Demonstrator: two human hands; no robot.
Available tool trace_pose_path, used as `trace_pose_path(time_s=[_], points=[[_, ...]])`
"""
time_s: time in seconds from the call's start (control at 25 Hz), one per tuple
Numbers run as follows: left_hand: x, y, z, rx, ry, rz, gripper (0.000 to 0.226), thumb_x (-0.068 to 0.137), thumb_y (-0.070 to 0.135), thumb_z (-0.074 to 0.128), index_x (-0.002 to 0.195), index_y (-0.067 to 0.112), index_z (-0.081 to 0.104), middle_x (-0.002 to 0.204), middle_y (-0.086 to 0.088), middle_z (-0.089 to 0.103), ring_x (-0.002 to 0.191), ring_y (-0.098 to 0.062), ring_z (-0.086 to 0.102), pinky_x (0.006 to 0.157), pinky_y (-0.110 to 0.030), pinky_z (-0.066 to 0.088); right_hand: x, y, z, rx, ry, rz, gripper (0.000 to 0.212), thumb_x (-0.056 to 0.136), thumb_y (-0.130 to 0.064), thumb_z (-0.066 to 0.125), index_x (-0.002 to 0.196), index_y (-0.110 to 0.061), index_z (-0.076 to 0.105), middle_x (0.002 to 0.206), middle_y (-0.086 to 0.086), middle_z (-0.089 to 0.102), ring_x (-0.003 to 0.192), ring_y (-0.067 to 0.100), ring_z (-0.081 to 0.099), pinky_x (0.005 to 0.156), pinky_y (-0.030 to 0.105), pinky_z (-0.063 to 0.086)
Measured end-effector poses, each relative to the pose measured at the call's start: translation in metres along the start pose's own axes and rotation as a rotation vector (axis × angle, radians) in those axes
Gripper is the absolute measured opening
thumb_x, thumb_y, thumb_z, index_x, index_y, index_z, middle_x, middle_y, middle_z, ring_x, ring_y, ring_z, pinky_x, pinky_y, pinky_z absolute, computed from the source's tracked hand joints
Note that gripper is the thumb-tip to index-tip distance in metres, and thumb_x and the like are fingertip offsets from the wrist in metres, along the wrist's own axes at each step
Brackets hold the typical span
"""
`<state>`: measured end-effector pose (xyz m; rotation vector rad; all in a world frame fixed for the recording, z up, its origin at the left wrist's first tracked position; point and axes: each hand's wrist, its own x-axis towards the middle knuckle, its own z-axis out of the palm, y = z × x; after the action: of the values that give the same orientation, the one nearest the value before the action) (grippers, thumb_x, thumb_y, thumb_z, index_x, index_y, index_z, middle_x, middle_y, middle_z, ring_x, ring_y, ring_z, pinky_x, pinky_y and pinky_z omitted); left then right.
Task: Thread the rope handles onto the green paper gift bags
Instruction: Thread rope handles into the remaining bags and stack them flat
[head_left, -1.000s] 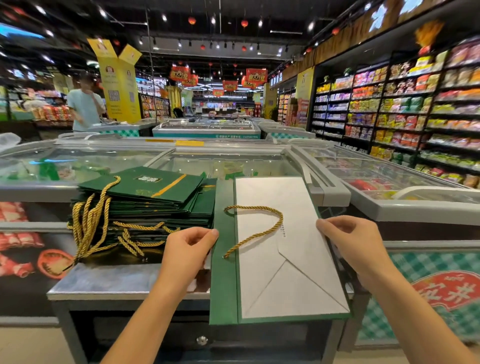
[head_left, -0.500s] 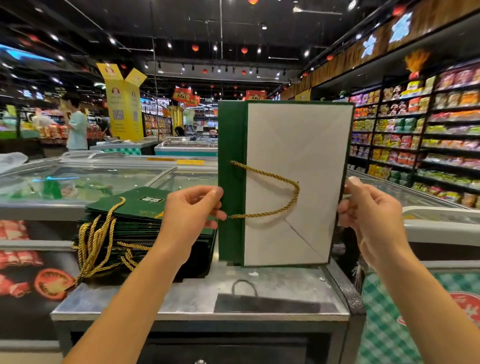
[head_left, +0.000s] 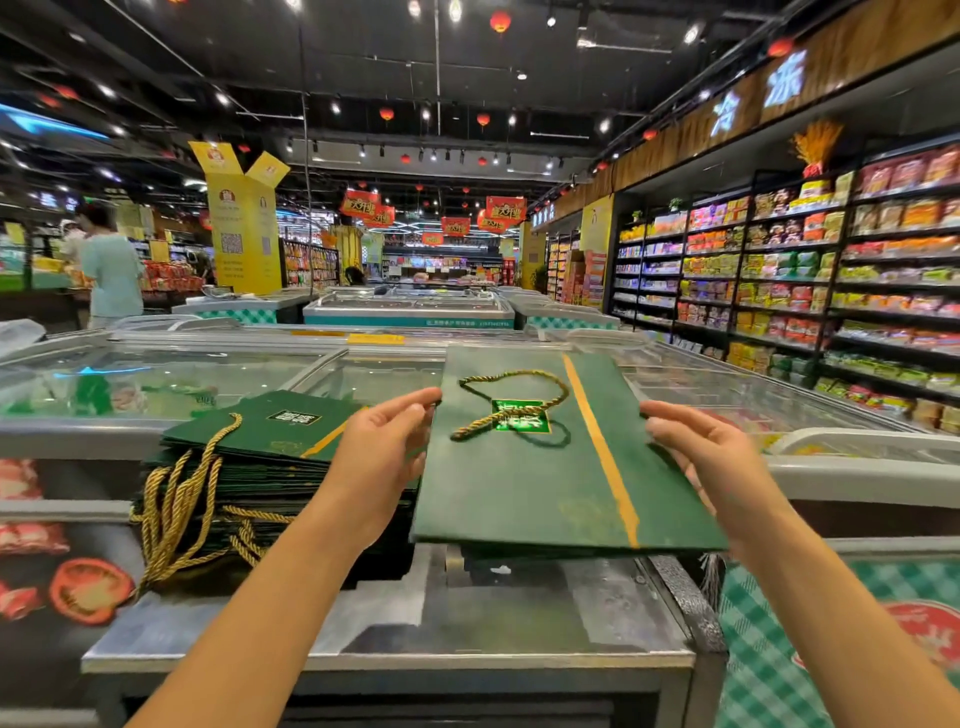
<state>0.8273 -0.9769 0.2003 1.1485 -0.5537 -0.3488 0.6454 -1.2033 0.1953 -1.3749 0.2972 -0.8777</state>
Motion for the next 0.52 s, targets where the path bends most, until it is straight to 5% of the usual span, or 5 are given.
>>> trace_pose_path(time_s=[0.08,0.2,0.36,0.52], points=[[0.006,-0.009,-0.005,0.019,-0.032,-0.019,0.026,0.1,0.012,0.057,0.123,0.013,0.067,0.112,-0.009,0.074,0.093,-0.021,0.067,0.084,-0.04,0.054,0.001,0.01,-0.003,0.008,-0.02,0.031,0.032,0.091,-0.002,0.068,0.12,-0.015,0.07,0.104,0.007,0.075,0.088,0.018,0.075,0.069,0.034,0.065],[0.013,-0.026,-0.009,0.226,-0.12,-0.015,0.049,0.089,0.016,0.074,0.135,0.021,0.059,0.134,-0.001,0.065,0.116,-0.02,0.065,0.101,-0.048,0.052,0.008,0.023,-0.006,-0.113,0.088,-0.003,0.031,0.084,-0.006,0.078,0.114,-0.016,0.073,0.105,0.006,0.076,0.086,0.018,0.076,0.064,0.031,0.062],[0.031,-0.037,0.003,0.608,-0.133,0.056,0.071,0.087,0.022,0.077,0.15,0.028,0.044,0.143,0.007,0.049,0.125,-0.022,0.057,0.105,-0.046,0.05,0.031,0.039,-0.005,-0.202,0.217,0.003,0.02,0.081,-0.015,0.084,0.1,-0.011,0.077,0.097,0.012,0.078,0.077,0.022,0.074,0.064,0.03,0.057],[0.06,-0.038,0.015,0.829,-0.149,0.097,0.081,0.088,0.029,0.077,0.156,0.021,0.033,0.152,-0.001,0.044,0.132,-0.022,0.05,0.111,-0.035,0.042,0.054,0.044,-0.002,-0.364,0.047,0.005,0.047,0.089,-0.007,0.076,0.133,-0.014,0.064,0.112,-0.002,0.072,0.077,-0.001,0.073,0.065,0.016,0.055]])
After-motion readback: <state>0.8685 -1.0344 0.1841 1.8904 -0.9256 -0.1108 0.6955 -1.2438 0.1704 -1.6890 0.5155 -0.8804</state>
